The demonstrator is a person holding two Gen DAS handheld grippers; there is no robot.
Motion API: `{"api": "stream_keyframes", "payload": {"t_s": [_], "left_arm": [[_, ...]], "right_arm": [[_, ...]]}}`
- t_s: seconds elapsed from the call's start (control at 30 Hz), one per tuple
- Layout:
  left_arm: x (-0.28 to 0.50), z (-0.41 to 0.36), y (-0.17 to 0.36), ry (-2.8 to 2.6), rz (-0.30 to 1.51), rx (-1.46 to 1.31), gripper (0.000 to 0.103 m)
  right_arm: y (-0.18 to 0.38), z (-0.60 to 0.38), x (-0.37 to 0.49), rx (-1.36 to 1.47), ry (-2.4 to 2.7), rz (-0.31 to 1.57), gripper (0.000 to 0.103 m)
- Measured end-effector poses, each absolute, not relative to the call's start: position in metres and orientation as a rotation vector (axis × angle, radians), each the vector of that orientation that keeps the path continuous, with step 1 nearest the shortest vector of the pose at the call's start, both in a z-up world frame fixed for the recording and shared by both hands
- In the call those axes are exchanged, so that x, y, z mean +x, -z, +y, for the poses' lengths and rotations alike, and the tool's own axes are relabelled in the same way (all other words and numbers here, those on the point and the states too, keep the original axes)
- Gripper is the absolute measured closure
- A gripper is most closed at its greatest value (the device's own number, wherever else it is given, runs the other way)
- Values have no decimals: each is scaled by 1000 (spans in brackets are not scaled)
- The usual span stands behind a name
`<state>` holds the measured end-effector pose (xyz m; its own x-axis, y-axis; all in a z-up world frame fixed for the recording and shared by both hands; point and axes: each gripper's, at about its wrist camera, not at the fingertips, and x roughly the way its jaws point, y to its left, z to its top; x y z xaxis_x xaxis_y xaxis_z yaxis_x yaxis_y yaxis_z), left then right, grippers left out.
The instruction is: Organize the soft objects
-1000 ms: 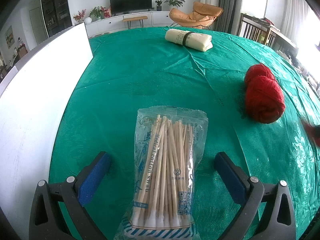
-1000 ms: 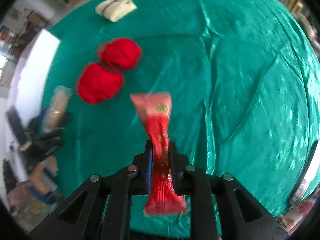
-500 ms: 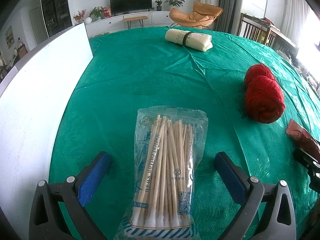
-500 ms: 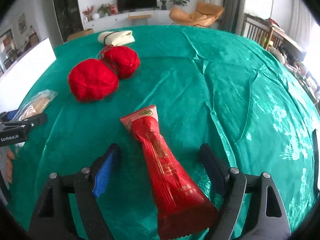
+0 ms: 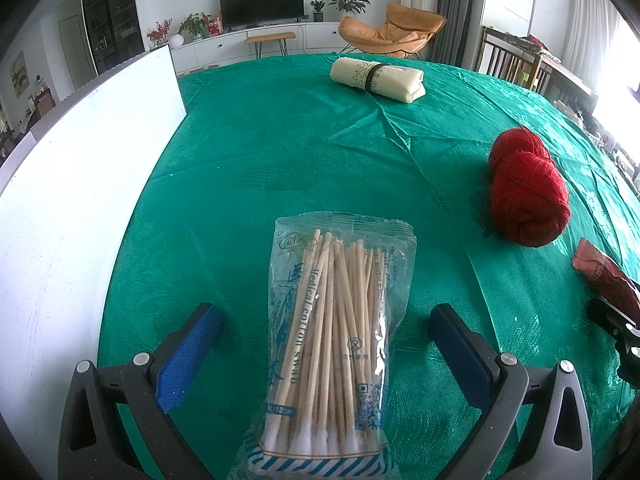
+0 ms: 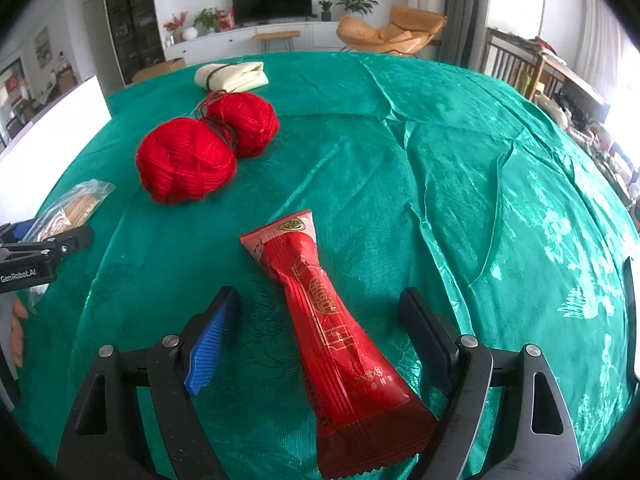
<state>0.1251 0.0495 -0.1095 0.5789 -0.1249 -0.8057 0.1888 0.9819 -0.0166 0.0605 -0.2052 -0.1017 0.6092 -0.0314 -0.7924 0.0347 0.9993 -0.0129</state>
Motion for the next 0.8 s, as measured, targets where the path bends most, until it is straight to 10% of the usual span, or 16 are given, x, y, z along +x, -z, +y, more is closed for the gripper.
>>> {"api": "stream_keyframes", "payload": {"t_s": [0.7,0.77,0.8], "left_arm": [[129,47,106,206,1032,98,0],[126,45,101,237,1051,118,28],[121,44,95,252,1024,127,69]], "right_arm": [[93,-206,57,11,6,991,18],[87,-208,66,13,-46,1087,29],[84,-211,68,18,-59,1103,75]]}}
